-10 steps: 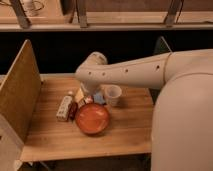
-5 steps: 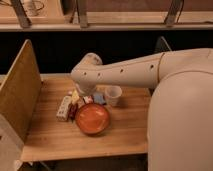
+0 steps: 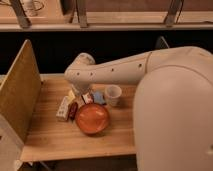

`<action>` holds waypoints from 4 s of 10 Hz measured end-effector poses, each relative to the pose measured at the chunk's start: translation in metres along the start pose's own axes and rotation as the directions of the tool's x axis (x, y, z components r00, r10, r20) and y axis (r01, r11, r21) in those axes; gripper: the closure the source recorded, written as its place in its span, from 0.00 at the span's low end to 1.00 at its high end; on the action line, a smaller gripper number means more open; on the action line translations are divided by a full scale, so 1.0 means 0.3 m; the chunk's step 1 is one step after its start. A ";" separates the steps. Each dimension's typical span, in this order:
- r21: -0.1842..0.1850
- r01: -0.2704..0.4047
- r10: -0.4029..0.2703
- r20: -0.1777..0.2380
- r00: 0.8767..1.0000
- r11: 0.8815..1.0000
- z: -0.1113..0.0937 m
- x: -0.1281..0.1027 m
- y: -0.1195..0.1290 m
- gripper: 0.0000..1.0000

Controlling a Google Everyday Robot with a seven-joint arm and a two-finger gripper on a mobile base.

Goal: Place the bottle in the ceramic bowl

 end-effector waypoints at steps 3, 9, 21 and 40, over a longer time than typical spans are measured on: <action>-0.011 -0.080 0.080 -0.008 0.997 0.997 0.090 -0.082 0.075 0.20; 0.060 -0.330 0.328 0.034 0.944 0.942 0.201 -0.184 0.120 0.20; -0.003 -0.189 0.187 -0.139 0.972 0.982 0.435 -0.087 0.239 0.20; -0.087 -0.193 0.200 0.082 0.976 0.977 0.241 -0.266 0.073 1.00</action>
